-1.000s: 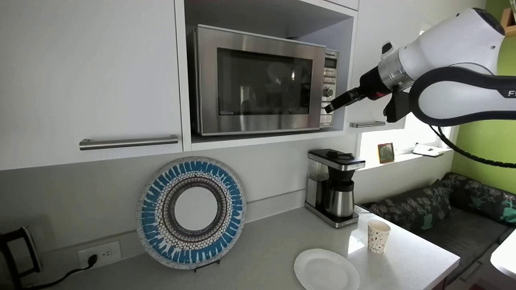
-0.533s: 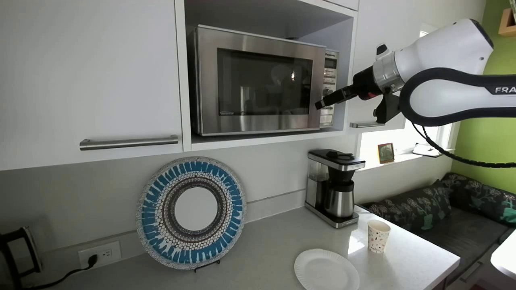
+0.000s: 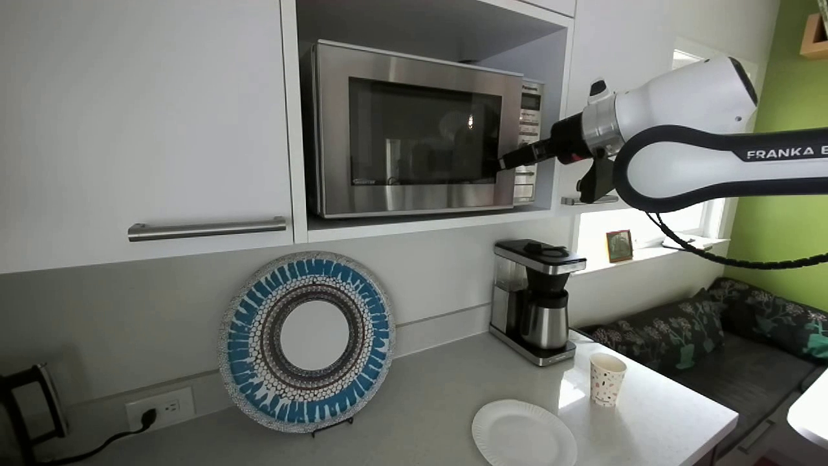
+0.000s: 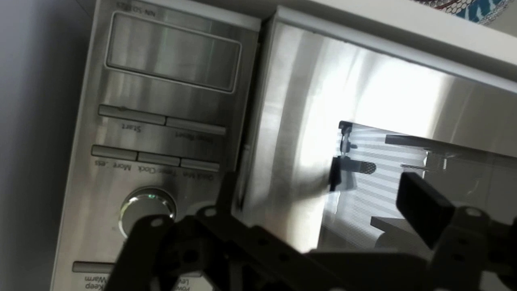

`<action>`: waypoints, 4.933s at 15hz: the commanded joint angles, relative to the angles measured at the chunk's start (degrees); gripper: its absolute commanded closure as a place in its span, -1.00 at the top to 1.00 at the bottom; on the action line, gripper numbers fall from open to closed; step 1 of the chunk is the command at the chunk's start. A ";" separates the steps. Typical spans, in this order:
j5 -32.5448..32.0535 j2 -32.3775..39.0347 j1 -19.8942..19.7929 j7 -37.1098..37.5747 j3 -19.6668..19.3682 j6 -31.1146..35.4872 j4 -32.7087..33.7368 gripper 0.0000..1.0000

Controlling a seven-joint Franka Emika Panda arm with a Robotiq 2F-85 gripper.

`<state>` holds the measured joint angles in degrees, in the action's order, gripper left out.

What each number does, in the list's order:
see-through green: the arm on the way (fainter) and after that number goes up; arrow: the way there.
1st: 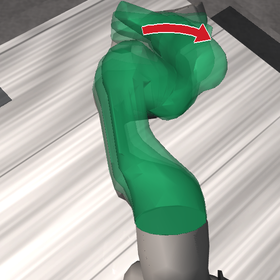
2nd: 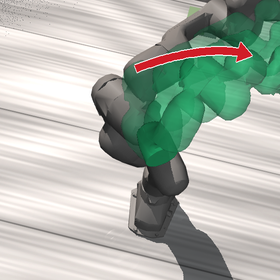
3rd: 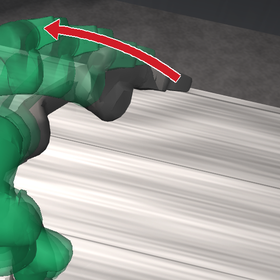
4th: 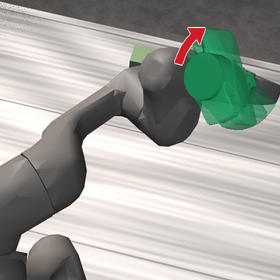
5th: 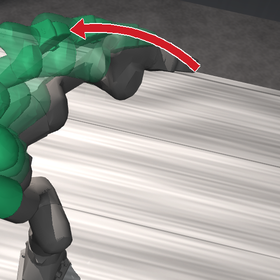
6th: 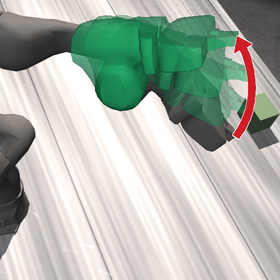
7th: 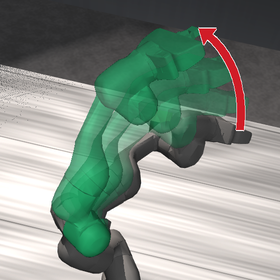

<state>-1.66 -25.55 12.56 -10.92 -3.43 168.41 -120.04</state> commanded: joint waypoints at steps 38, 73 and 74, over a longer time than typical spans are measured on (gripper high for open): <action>24.13 -19.06 9.26 -10.35 -0.32 -44.21 -2.15 1.00; 17.22 -18.93 -4.68 -6.64 -8.22 -69.77 7.74 1.00; 17.30 -18.87 -5.04 -7.87 -8.74 -69.15 6.21 1.00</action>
<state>16.19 -45.25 8.63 -15.27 -10.80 99.79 -111.48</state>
